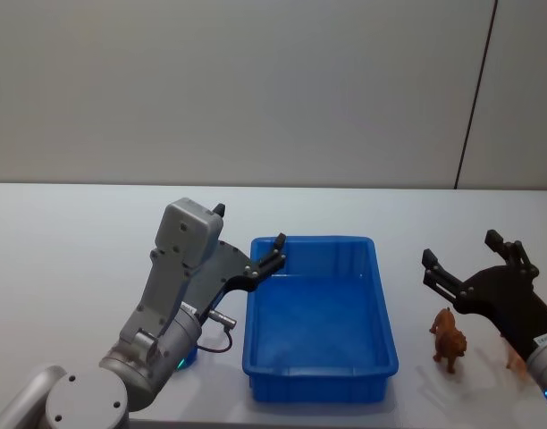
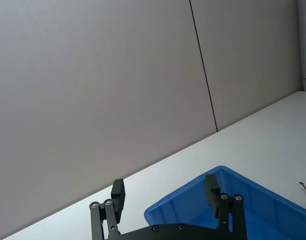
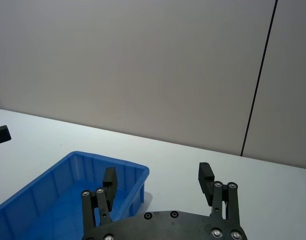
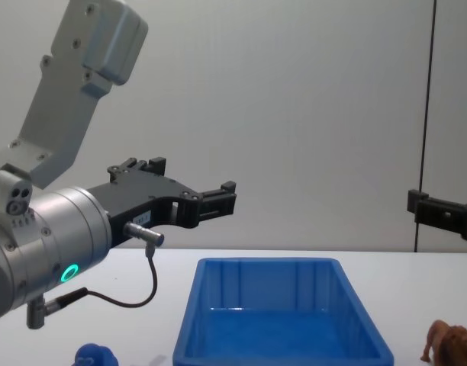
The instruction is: Pick up the two dolls from the table and place them into the box.
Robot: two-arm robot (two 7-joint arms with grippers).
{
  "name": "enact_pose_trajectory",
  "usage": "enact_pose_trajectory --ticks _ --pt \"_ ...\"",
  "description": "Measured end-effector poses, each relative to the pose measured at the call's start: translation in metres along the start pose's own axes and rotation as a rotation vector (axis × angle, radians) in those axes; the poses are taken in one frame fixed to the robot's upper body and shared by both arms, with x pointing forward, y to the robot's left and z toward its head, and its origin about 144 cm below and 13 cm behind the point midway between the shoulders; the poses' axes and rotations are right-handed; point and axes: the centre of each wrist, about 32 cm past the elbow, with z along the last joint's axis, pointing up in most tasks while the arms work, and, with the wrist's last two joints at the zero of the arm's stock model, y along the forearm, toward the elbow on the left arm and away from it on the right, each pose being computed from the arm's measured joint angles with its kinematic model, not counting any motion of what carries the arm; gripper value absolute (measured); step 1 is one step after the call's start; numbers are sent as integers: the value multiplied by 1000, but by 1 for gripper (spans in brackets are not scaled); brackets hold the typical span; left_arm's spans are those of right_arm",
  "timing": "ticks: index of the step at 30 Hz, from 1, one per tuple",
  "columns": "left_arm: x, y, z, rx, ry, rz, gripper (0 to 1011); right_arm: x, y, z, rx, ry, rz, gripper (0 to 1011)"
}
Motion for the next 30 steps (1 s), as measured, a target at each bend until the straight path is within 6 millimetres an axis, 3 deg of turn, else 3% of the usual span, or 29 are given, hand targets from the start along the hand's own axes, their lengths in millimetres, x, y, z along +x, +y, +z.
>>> enact_pose_trajectory --ticks 30 --pt "0 0 0 0 0 0 1003 0 0 0 -1 2 0 1001"
